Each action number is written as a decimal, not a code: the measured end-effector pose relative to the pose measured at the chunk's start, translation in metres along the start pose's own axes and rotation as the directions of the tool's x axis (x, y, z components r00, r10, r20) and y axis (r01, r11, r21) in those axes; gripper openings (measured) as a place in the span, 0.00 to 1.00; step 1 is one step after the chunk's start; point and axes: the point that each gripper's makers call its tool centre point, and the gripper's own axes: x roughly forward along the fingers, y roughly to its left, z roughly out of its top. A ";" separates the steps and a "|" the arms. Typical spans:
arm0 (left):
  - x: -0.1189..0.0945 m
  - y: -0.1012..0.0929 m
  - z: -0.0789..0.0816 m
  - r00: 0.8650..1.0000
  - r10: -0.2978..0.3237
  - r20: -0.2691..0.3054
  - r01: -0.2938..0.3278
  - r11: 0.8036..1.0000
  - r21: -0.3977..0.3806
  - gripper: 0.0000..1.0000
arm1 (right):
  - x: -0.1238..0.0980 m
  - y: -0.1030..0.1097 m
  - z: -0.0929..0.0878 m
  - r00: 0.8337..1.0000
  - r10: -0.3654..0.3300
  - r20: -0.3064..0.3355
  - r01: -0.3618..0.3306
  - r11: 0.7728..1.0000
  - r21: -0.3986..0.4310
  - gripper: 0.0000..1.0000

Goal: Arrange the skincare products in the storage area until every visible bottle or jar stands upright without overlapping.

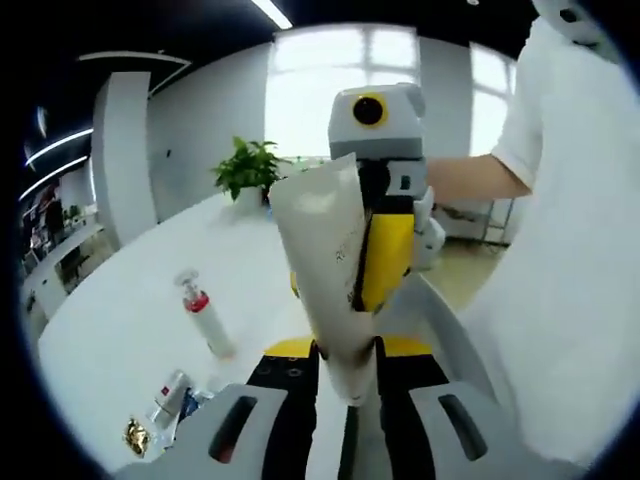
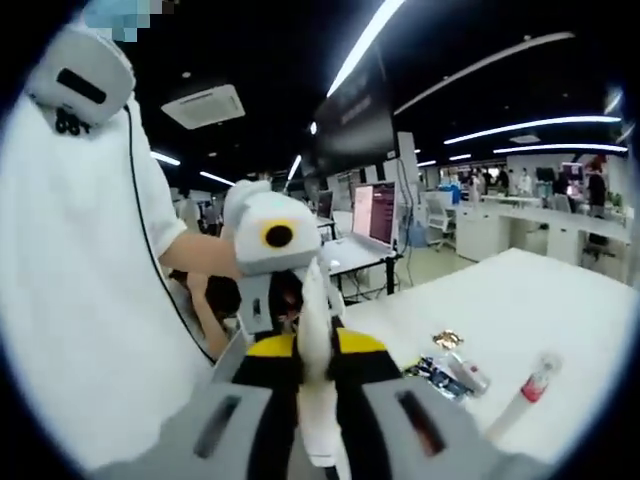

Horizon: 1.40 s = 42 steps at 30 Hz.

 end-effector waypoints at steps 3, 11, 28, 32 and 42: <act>0.001 -0.004 0.001 0.999 -0.026 -0.041 0.028 0.998 0.059 0.18 | 0.001 0.006 0.002 0.999 0.038 -0.003 -0.038 0.999 -0.024 0.11; 0.007 -0.008 0.004 0.996 -0.068 -0.059 0.073 0.993 0.095 0.16 | 0.001 0.012 0.007 0.997 0.078 0.010 -0.078 0.996 -0.038 0.12; 0.026 0.021 -0.004 0.996 -0.048 -0.074 0.054 0.995 0.080 0.16 | -0.002 -0.023 -0.006 0.998 -0.066 -0.021 0.067 0.998 0.010 0.15; 0.031 0.030 -0.006 0.996 -0.044 -0.082 0.051 0.996 0.079 0.16 | -0.003 -0.034 -0.010 0.993 -0.113 -0.024 0.114 0.993 0.023 0.16; 0.047 0.050 -0.017 0.993 -0.044 -0.110 0.052 0.996 0.067 0.16 | -0.006 -0.059 -0.029 0.972 -0.219 -0.086 0.221 0.975 0.010 0.20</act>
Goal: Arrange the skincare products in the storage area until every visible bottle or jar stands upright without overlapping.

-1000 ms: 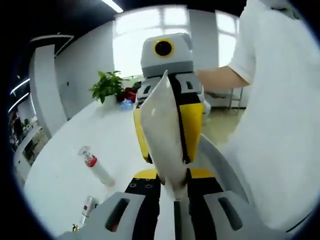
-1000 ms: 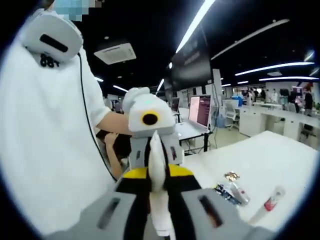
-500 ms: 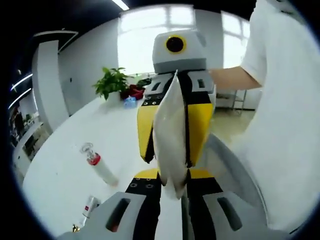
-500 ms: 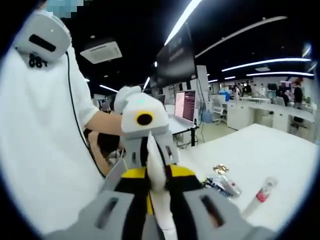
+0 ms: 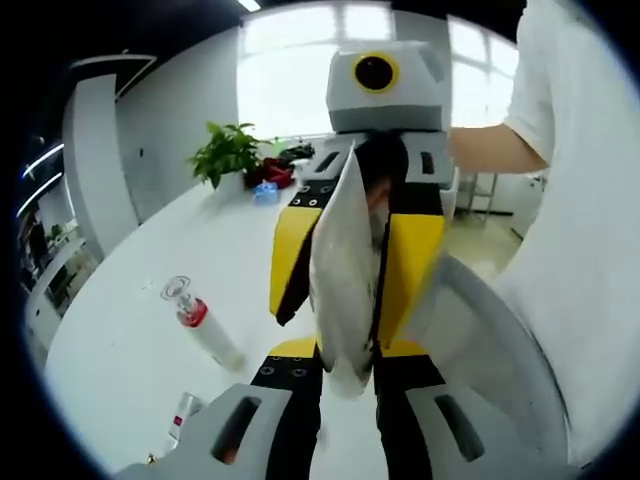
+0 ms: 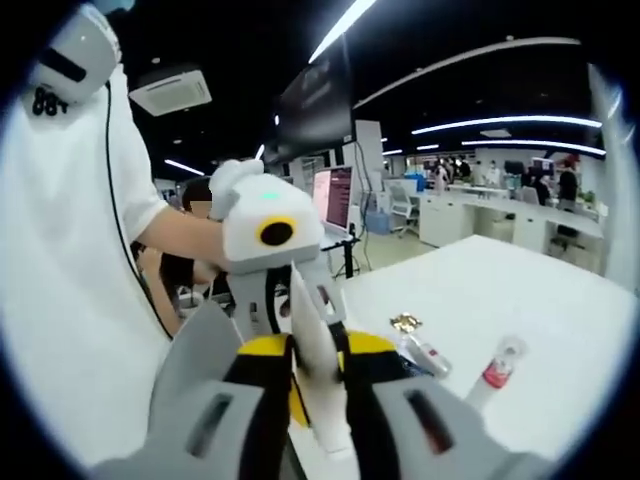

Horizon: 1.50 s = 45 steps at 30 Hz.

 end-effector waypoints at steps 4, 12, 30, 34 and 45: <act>0.006 0.009 -0.005 1.000 -0.006 -0.009 0.006 1.000 -0.011 0.16 | 0.001 -0.010 -0.006 0.999 -0.038 -0.006 0.038 0.999 0.004 0.21; 0.016 0.029 -0.014 1.000 -0.009 -0.029 0.009 1.000 -0.025 0.16 | 0.001 -0.029 -0.009 0.996 -0.091 0.022 0.089 0.994 0.059 0.30; 0.033 0.085 -0.034 0.999 0.020 -0.049 -0.021 0.999 -0.031 0.16 | -0.004 -0.068 -0.034 0.971 -0.240 0.010 0.235 0.958 0.161 0.67; 0.033 0.101 -0.038 0.998 0.033 -0.052 -0.035 0.999 -0.035 0.16 | -0.005 -0.075 -0.039 0.963 -0.269 0.006 0.264 0.948 0.178 0.76; 0.033 0.139 -0.044 0.995 0.077 -0.057 -0.079 0.996 -0.043 0.16 | -0.009 -0.087 -0.053 0.950 -0.313 -0.022 0.310 0.926 0.217 0.84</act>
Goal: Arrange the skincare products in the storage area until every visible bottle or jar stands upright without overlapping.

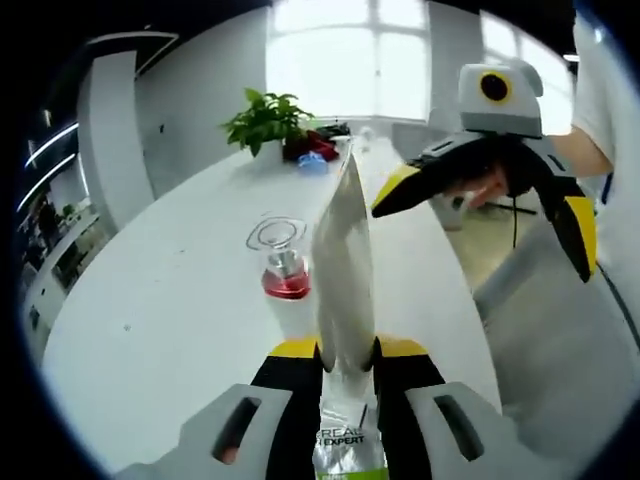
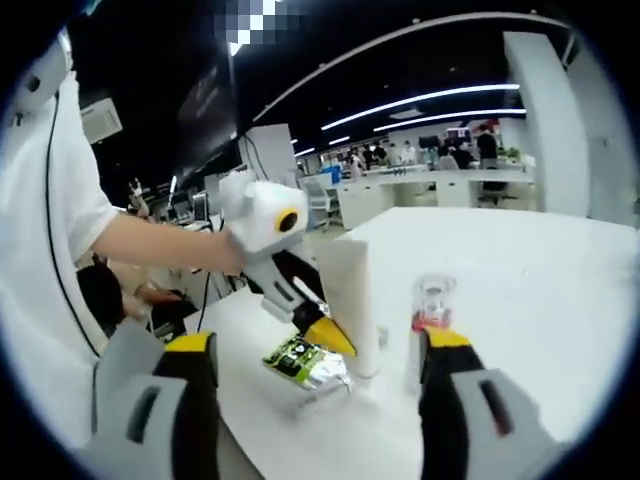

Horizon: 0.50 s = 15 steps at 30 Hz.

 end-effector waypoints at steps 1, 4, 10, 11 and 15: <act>0.001 0.004 -0.001 1.000 0.004 -0.001 -0.004 1.000 0.001 0.16 | 0.000 -0.001 -0.001 1.000 -0.004 -0.002 0.004 1.000 0.001 0.84; 0.004 0.011 -0.003 1.000 0.010 -0.008 -0.010 1.000 0.003 0.16 | 0.000 -0.004 -0.004 1.000 -0.013 -0.007 0.013 1.000 0.010 0.85; 0.011 0.026 -0.006 1.000 0.023 -0.009 -0.023 1.000 0.007 0.16 | -0.001 -0.011 -0.010 0.999 -0.036 -0.015 0.036 0.999 0.025 0.88; 0.012 0.028 -0.007 1.000 0.023 -0.008 -0.023 1.000 0.005 0.16 | -0.001 -0.012 -0.010 0.999 -0.038 -0.017 0.038 0.999 0.026 0.88; 0.019 0.033 -0.010 1.000 0.020 -0.014 -0.020 1.000 0.011 0.16 | -0.003 -0.016 -0.013 0.998 -0.053 -0.021 0.054 0.998 0.037 0.89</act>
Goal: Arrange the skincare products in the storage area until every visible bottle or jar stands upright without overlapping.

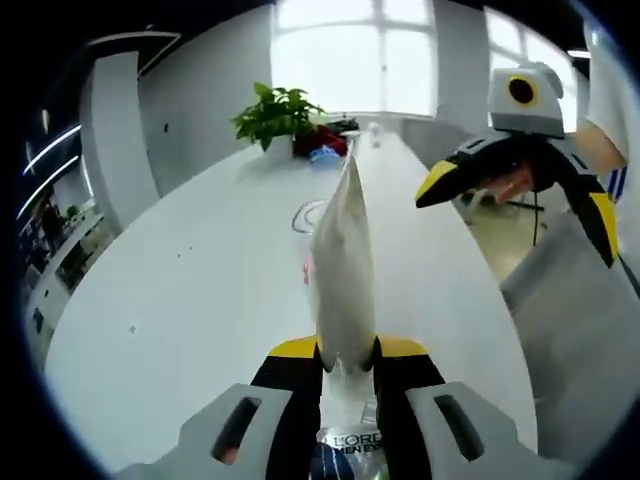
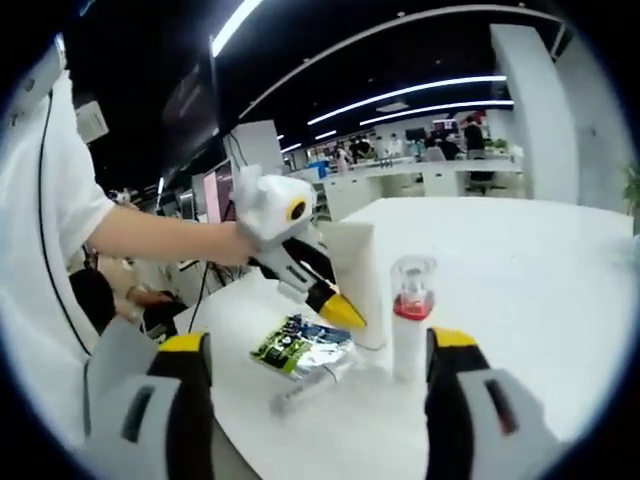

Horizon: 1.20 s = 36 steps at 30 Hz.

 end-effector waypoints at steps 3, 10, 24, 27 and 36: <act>0.004 0.003 -0.004 1.000 -0.002 -0.010 0.002 1.000 0.005 0.16 | -0.002 -0.003 -0.002 1.000 -0.011 -0.002 0.011 1.000 0.005 0.90; 0.013 0.011 -0.014 0.999 -0.015 -0.032 0.016 1.000 0.022 0.16 | -0.006 -0.010 -0.008 0.999 -0.032 -0.006 0.032 0.999 0.028 0.90; 0.014 0.018 -0.017 0.999 -0.023 -0.028 0.024 0.999 0.038 0.17 | -0.006 -0.014 -0.010 0.999 -0.048 -0.006 0.048 0.998 0.036 0.90; 0.014 0.018 -0.017 0.999 -0.022 -0.028 0.023 0.999 0.036 0.17 | -0.006 -0.014 -0.010 0.999 -0.050 -0.007 0.050 0.998 0.037 0.90; 0.016 0.014 -0.018 0.999 -0.032 -0.029 0.033 0.999 0.033 0.24 | -0.007 -0.014 -0.010 0.999 -0.053 -0.008 0.054 0.998 0.041 0.90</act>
